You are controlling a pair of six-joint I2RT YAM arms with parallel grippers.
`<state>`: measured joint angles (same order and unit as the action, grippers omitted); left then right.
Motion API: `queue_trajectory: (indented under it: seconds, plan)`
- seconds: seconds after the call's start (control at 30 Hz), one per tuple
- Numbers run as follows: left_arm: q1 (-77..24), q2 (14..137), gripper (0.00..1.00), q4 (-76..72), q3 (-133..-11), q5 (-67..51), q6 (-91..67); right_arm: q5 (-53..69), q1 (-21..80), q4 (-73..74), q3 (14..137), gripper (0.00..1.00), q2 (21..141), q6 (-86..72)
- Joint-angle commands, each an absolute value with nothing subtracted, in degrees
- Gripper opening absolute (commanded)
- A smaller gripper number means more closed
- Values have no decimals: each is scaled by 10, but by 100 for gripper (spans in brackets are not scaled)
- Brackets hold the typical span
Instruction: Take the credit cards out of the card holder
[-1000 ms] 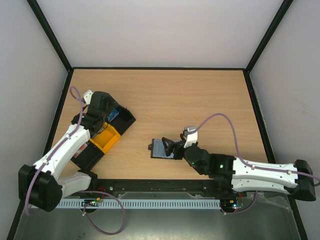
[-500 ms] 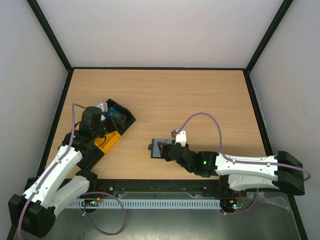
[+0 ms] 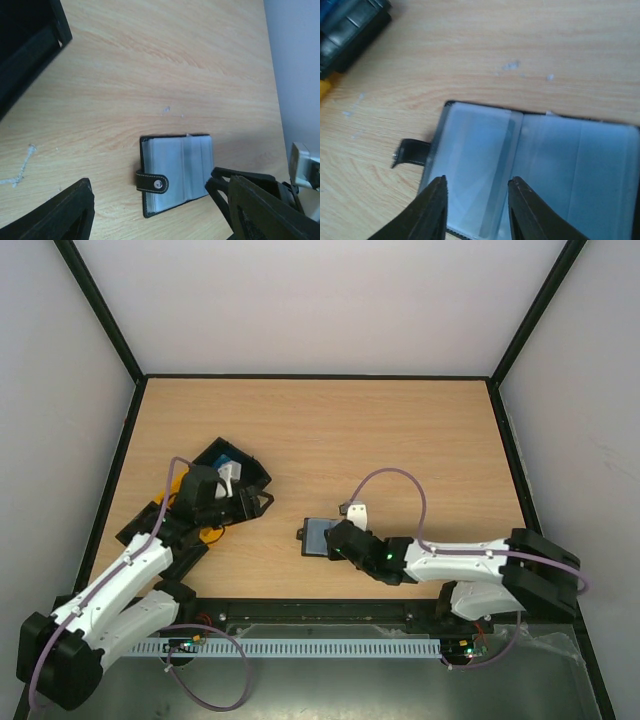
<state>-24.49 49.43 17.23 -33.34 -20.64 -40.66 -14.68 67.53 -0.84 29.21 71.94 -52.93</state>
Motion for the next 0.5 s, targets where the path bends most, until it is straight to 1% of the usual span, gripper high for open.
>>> queue_trajectory:
  seconds: [0.0,0.2,0.47]
  plan:
    - [-261,502,72,118,-298,-238,-442,-134,670,-33,305,32,775,-551]
    - [-269,500,70,88,-279,-240,-462,-128,665,-78,295,28,818,-550]
    - [-286,521,69,76,-277,-245,-462,-135,664,-71,295,23,856,-553]
